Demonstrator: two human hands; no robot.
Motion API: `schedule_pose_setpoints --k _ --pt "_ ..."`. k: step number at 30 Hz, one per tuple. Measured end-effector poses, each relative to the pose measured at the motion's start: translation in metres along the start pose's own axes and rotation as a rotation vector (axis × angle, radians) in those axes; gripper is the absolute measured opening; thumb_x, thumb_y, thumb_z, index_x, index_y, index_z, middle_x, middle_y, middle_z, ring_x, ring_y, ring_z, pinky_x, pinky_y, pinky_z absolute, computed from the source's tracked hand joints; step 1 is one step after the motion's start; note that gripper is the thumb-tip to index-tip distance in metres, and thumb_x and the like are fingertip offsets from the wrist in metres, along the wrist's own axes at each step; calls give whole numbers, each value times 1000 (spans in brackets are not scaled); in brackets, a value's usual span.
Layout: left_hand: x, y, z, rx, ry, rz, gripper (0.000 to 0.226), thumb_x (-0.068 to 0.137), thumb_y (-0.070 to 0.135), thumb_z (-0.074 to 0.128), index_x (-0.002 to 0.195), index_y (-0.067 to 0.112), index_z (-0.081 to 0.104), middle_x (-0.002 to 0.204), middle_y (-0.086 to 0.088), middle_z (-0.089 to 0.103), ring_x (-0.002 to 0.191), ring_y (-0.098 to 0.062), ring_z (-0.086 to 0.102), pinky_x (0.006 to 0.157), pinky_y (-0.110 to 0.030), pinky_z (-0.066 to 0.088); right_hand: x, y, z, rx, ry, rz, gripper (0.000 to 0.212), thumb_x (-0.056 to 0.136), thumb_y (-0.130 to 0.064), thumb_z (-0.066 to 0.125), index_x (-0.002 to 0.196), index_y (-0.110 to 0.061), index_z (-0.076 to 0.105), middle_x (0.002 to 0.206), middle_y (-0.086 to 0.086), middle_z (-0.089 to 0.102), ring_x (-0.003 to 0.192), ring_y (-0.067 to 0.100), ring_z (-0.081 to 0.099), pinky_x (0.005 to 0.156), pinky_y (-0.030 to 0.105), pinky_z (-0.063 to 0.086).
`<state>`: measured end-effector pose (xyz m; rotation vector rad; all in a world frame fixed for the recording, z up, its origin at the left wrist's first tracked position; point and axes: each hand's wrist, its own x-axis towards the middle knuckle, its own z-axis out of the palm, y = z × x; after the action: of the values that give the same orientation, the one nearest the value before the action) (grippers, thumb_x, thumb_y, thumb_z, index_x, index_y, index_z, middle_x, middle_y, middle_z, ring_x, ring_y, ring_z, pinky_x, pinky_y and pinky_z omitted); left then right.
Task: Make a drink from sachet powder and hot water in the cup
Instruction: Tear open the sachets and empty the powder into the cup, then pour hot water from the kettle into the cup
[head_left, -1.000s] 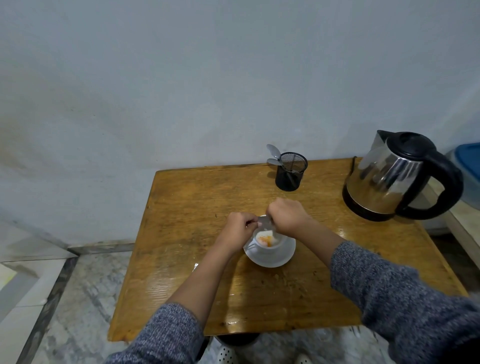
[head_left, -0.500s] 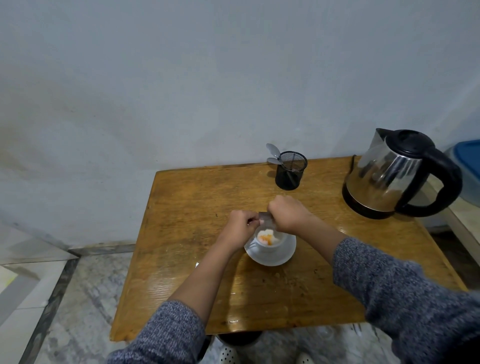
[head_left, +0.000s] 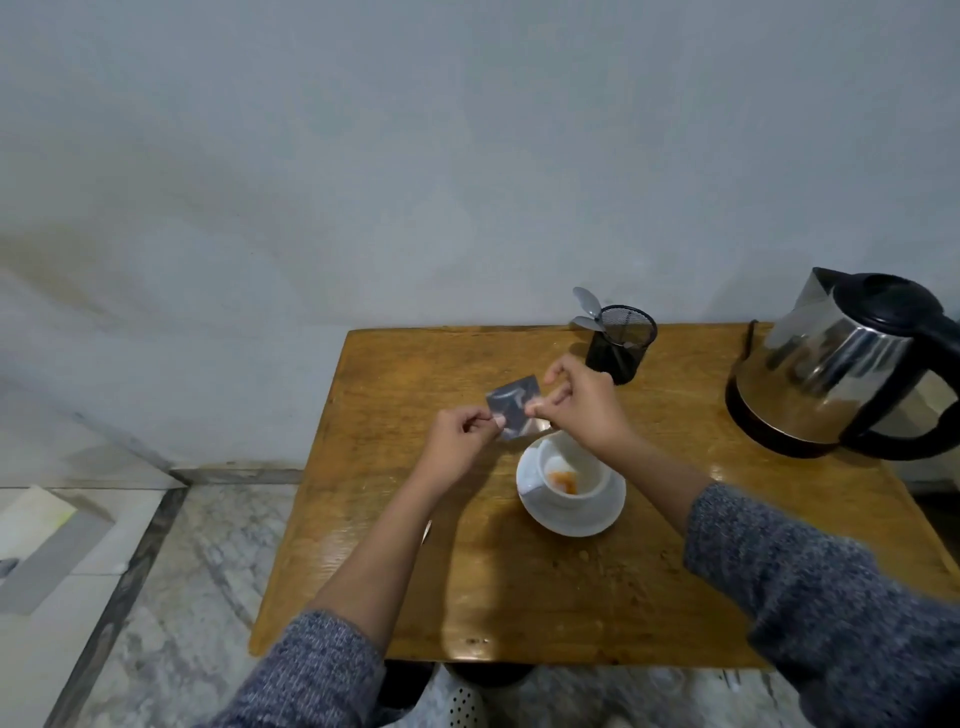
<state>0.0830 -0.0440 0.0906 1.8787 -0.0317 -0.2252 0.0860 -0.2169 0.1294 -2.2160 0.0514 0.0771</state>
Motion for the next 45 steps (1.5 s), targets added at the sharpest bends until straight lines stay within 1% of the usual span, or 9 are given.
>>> schedule_pose_setpoints --k 4,8,11,17,23,26,29,35,45 --pt "-8 -14 -30 -53 129 -46 24 81 10 65 59 19 63 56 0 46 53 -7 39 51 -16 33 5 -12 40 59 -13 -47 19 77 -8 74 80 -15 56 66 3 60 63 16 61 61 28 52" --pt "-28 -42 -50 31 173 -105 26 80 4 60 56 -2 53 58 -6 33 55 -10 28 50 -25 24 1 -12 82 24 -107 -39 13 78 -1 68 88 -7 61 67 5 57 63 15 52 65 23 43" --pt "-48 -65 -50 116 172 -192 32 78 3 55 50 9 40 56 -6 30 53 -11 27 54 -29 23 -9 -1 112 -41 -177 -12 18 74 2 62 83 -13 55 63 2 54 64 20 52 65 33 46" --pt "-75 -88 -30 347 176 -359 18 80 8 53 65 3 61 68 -21 64 64 -27 59 56 -28 34 -33 21 139 -259 -318 -104 21 78 -4 59 89 -15 45 74 3 55 68 20 55 62 35 45" --pt "-82 -94 -10 442 194 -342 21 83 16 51 63 10 52 65 -12 61 67 -30 59 54 -30 34 -48 44 145 -297 -404 -145 17 91 -13 50 101 -13 64 104 11 68 97 25 63 83 32 45" --pt "-88 -102 -3 487 255 -295 13 81 11 51 87 9 62 90 -10 66 80 -26 62 63 -38 50 -52 51 142 -408 -469 -240 28 94 -16 46 118 -12 60 125 7 59 111 20 57 92 26 43" --pt "-92 -109 4 570 271 -233 46 83 5 48 128 12 47 130 -5 49 113 -24 53 86 -35 51 -59 56 138 -501 -484 -269 32 95 -17 46 125 -11 55 133 6 47 112 22 53 94 33 46" --pt "-96 -120 16 824 93 -75 20 85 4 42 100 10 52 118 -12 54 95 -28 56 58 -25 36 -70 59 129 -472 -574 -304 49 88 -15 49 136 -13 44 144 9 39 127 26 44 106 38 39" --pt "-75 -72 37 676 192 -100 13 86 7 43 93 4 54 105 -13 53 97 -31 53 78 -34 41 -55 31 0 -16 -222 -246 31 89 -11 56 120 -11 60 122 5 61 114 16 54 96 24 41"
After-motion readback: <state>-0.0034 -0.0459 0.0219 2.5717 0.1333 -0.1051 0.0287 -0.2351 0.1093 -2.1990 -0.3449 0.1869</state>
